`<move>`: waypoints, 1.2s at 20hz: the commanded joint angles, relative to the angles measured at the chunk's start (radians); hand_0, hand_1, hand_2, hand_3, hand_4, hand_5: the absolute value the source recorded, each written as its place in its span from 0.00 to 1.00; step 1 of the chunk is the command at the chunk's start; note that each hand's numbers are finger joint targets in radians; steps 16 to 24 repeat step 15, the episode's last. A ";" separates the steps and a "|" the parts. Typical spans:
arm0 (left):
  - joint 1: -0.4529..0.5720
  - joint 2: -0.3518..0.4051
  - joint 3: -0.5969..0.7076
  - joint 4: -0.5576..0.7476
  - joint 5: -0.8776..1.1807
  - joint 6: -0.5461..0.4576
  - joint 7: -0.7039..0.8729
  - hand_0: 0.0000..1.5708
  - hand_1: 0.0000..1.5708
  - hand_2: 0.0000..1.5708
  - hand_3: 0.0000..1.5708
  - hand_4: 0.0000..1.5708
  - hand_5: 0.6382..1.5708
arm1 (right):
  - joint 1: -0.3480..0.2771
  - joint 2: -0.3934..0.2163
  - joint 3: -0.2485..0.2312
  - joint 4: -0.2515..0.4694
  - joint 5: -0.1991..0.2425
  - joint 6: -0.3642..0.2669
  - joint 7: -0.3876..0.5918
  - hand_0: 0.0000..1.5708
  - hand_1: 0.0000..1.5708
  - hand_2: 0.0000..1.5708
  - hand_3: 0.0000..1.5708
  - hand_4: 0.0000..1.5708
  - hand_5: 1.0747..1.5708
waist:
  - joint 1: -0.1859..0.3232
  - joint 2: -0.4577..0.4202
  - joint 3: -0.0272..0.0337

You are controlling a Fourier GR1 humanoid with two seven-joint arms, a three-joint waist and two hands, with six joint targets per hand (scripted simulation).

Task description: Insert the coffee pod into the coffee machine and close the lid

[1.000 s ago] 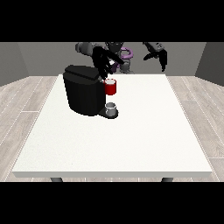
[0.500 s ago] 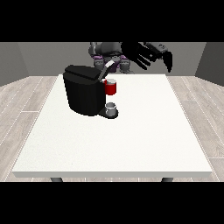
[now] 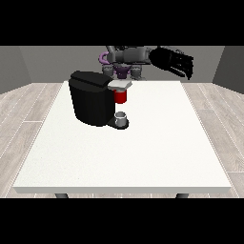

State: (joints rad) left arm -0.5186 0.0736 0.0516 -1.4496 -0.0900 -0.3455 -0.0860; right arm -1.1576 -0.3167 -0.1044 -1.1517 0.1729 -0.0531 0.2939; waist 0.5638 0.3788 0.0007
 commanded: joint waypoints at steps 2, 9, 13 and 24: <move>0.040 -0.010 -0.017 -0.064 0.019 -0.009 0.077 0.00 0.00 0.00 0.00 0.17 1.00 | -0.013 -0.002 -0.037 0.101 -0.034 0.027 -0.103 0.00 0.00 0.00 0.00 0.00 1.00 | 0.001 -0.033 -0.0002; 0.123 0.020 0.037 -0.005 0.032 -0.009 -0.015 0.00 0.00 0.00 0.00 0.21 1.00 | 0.053 0.154 0.053 0.067 -0.030 0.017 -0.196 0.00 0.00 0.00 0.00 0.00 1.00 | -0.113 -0.108 -0.0008; 0.172 -0.001 0.046 0.037 0.005 0.041 -0.046 0.00 0.00 0.00 0.00 0.17 1.00 | 0.132 0.273 0.136 0.028 -0.011 -0.005 -0.268 0.00 0.00 0.00 0.00 0.12 1.00 | -0.207 -0.163 -0.0009; 0.173 0.034 0.095 0.088 0.015 0.044 -0.076 0.00 0.00 0.00 0.00 0.17 1.00 | 0.186 0.311 0.187 -0.005 -0.033 -0.011 -0.290 0.00 0.00 0.00 0.00 0.17 1.00 | -0.261 -0.177 -0.0010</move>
